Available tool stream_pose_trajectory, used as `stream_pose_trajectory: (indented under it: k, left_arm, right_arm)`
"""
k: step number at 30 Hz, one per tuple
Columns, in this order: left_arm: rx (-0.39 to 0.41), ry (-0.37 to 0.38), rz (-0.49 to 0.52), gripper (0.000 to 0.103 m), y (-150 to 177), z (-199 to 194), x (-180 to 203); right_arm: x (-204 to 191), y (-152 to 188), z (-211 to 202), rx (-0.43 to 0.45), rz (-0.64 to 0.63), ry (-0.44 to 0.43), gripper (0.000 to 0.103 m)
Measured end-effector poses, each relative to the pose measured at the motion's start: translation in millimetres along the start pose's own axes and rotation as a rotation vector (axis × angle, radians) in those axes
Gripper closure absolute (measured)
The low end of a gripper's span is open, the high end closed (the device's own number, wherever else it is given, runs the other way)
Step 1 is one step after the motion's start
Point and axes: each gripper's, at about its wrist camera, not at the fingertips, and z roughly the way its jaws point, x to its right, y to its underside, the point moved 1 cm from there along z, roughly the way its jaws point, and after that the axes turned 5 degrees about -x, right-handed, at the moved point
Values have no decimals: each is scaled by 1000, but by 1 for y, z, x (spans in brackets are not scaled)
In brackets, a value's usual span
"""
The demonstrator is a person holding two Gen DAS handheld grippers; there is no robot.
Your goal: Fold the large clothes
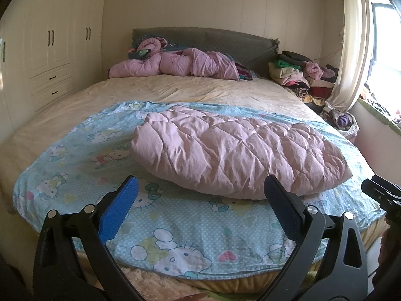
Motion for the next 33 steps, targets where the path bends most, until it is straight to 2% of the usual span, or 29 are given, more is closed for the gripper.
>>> stream_pose_trajectory:
  k: [20,25,28,33]
  left_arm:
    - [-10,-23,0,9,2,-1,-13]
    - [-19,-37,-4,9,3,-1,-19]
    - [-28,-60,-3,9,5,2,-17]
    - [-53,-103,-16,9,7,7,-42]
  right_arm:
    - [-1,1,1,-7,-3,-2,4]
    - [5,6,1,-18,29,12,4]
    - [12,11,0,-29,55,36,4]
    - [46,23,-12,-7,152,162,4]
